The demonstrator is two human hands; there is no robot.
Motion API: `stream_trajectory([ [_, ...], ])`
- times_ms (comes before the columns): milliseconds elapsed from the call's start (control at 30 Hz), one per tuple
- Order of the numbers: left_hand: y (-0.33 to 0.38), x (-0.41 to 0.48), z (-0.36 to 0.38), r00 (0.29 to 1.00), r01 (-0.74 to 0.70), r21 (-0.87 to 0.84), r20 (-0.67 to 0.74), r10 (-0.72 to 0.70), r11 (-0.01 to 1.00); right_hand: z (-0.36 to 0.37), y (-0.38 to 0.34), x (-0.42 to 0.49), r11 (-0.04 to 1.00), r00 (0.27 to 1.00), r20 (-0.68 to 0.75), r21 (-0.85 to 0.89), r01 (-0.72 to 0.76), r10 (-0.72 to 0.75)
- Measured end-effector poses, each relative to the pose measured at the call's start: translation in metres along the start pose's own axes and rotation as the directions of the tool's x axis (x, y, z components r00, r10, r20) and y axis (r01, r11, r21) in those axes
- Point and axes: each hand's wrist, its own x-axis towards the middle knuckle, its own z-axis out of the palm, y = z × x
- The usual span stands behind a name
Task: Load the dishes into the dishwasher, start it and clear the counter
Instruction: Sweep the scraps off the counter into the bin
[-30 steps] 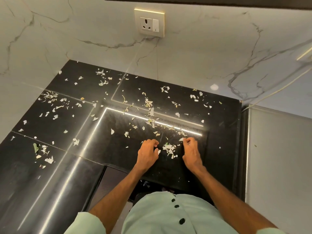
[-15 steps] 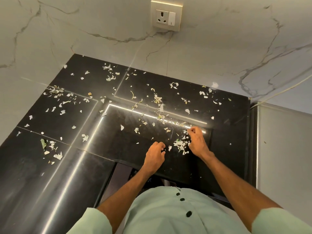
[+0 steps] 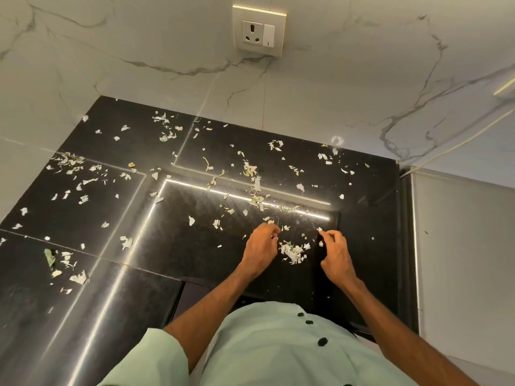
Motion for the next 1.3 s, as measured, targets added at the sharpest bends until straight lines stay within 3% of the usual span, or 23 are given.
stream_trajectory([
  [267,-0.011,0.011,-0.013,0.999,-0.048,0.11,0.029,0.045,0.993,0.018,-0.036,0.005,0.98,0.964,0.175,0.046,0.193,-0.198],
  [433,-0.004,0.026,-0.007,0.992,-0.108,0.233,0.083,0.091,0.966,0.0,-0.012,0.002,0.997,0.994,0.089,0.053,0.053,-0.058],
  [533,-0.001,0.026,0.001,0.988,-0.133,0.243,0.112,0.108,0.961,0.0,-0.002,-0.008,0.997,0.988,0.147,0.052,-0.049,0.04],
  [600,0.002,0.019,0.006,0.985,-0.153,0.227,0.111,0.13,0.962,0.009,-0.009,-0.014,0.997,0.982,0.186,0.057,-0.043,0.032],
  [800,0.007,-0.003,0.012,0.97,-0.21,0.13,0.151,0.19,0.969,0.024,-0.05,-0.002,0.983,0.978,0.175,0.159,0.088,-0.116],
  [967,0.003,-0.005,-0.009,0.995,-0.095,0.026,-0.006,0.095,0.995,0.001,-0.056,0.04,0.984,0.989,0.036,0.115,0.139,-0.144],
  [1167,-0.018,-0.021,-0.021,0.999,0.047,0.03,-0.007,-0.047,0.998,0.009,-0.067,0.048,0.932,0.909,0.231,-0.025,0.363,-0.348],
  [1300,-0.022,-0.035,-0.013,0.996,0.067,0.029,0.056,-0.069,0.997,0.009,-0.046,0.027,0.881,0.832,0.339,-0.02,0.473,-0.439],
])
